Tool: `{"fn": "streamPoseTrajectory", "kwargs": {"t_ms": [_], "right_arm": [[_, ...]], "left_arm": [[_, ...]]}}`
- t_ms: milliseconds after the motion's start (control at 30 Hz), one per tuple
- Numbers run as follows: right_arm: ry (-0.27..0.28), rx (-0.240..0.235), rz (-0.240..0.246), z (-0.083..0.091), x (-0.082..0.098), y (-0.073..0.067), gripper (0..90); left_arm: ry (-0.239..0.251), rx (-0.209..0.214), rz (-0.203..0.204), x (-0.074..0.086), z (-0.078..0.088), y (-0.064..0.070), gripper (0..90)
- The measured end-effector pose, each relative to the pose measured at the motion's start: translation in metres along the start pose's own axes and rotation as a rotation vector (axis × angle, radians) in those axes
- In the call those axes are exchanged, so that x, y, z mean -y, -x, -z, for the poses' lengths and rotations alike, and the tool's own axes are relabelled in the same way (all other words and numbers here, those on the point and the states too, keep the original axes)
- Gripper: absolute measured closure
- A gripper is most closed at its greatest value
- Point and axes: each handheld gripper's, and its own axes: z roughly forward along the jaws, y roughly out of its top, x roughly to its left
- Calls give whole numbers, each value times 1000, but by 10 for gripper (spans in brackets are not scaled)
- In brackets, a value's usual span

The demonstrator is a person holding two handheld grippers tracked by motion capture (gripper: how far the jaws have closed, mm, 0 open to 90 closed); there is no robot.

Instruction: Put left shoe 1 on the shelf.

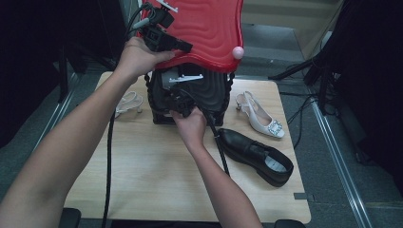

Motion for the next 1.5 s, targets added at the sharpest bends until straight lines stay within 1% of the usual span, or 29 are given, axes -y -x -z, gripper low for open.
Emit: {"fn": "streamPoseTrajectory", "kwargs": {"t_ms": [67,100,133,233,300,367,433,467,500,567,600,700,767,800,867,900,967,1033,1067,1100,1133,1200,1367,1433,1500], "right_arm": [[3,-12,-9,-2,1,1,900],[9,-14,-9,-1,2,0,900],[9,-14,3,-1,3,1,900],[-8,-4,9,0,5,3,900],[-12,-12,13,-1,5,5,900],[-16,-16,8,-2,4,6,900],[-35,-7,7,-7,6,7,900],[-30,-20,11,-8,7,9,900],[-21,-22,14,-8,9,9,900],[-6,-29,6,-6,11,8,900],[-11,-31,7,-5,12,8,900],[-16,-39,16,2,15,8,900],[-32,-51,9,7,17,6,900],[-34,-64,5,10,19,5,900],[-35,-85,1,15,24,3,900],[-36,-91,3,18,26,2,900],[-40,-100,13,23,32,-1,900],[-51,-106,19,28,36,-2,900],[-56,-111,19,31,38,-2,900],[-61,-119,21,35,40,-2,894],[-57,-116,27,40,43,-1,891],[-47,-120,29,50,48,1,883],[-54,-124,25,66,59,6,841],[-55,-126,36,71,64,9,840],[-52,-123,46,77,69,11,840]], "left_arm": [[2,1,-8,0,0,0,900],[3,-5,-12,0,0,1,900],[4,-10,-14,0,0,1,900],[4,-13,-13,0,-1,2,900],[4,-14,-10,-1,-1,3,900],[3,-13,-7,-1,-1,2,900],[5,-11,-6,0,-1,2,900],[5,-3,0,0,-1,1,900],[6,-1,6,0,-1,1,900],[2,1,9,0,0,0,900],[2,-4,7,0,0,1,900],[-6,-3,7,-1,0,0,895],[-20,5,21,-3,1,-1,885],[-30,11,30,-4,2,-2,884],[-37,32,49,-6,5,-4,880],[-34,24,45,-7,7,-4,874],[-21,40,46,-7,13,-2,862],[-14,45,29,-7,20,2,838],[-22,45,19,-6,23,6,817],[-31,47,8,-5,26,9,785],[-39,50,2,-3,30,12,758],[-24,55,-8,3,36,15,743],[-44,56,3,20,43,19,676],[-38,61,1,28,45,20,660],[-43,67,11,37,44,20,644]]}}
